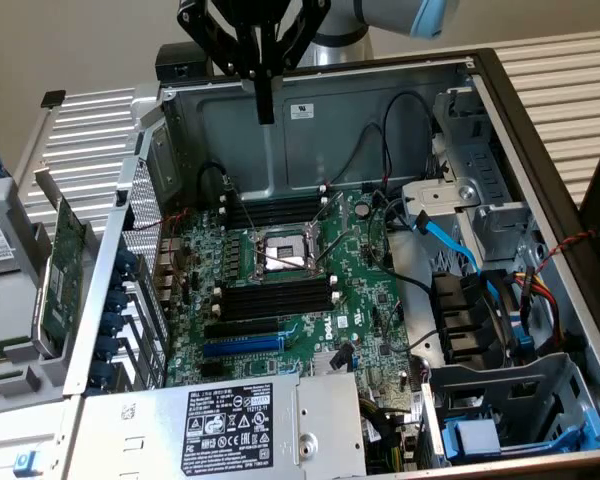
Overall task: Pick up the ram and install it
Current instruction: 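Reach for the ram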
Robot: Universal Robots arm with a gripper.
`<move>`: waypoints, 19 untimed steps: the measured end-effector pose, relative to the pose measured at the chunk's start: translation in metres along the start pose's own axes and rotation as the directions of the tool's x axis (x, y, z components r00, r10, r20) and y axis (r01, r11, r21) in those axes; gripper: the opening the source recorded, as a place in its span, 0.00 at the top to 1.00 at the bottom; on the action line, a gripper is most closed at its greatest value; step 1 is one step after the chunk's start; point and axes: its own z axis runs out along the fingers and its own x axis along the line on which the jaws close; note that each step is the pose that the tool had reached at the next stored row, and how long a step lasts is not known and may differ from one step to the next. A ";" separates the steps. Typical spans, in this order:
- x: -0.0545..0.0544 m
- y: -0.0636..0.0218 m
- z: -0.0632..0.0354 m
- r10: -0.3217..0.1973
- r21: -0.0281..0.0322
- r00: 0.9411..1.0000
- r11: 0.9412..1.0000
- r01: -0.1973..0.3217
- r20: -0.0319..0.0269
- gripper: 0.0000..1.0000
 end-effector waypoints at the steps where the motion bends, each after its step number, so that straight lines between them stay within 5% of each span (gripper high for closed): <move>1: 0.002 -0.0002 0.0000 0.000 0.000 1.000 1.000 0.000 0.000 0.89; 19: 0.079 -0.0047 -0.0017 0.000 0.000 1.000 1.000 0.000 0.000 0.89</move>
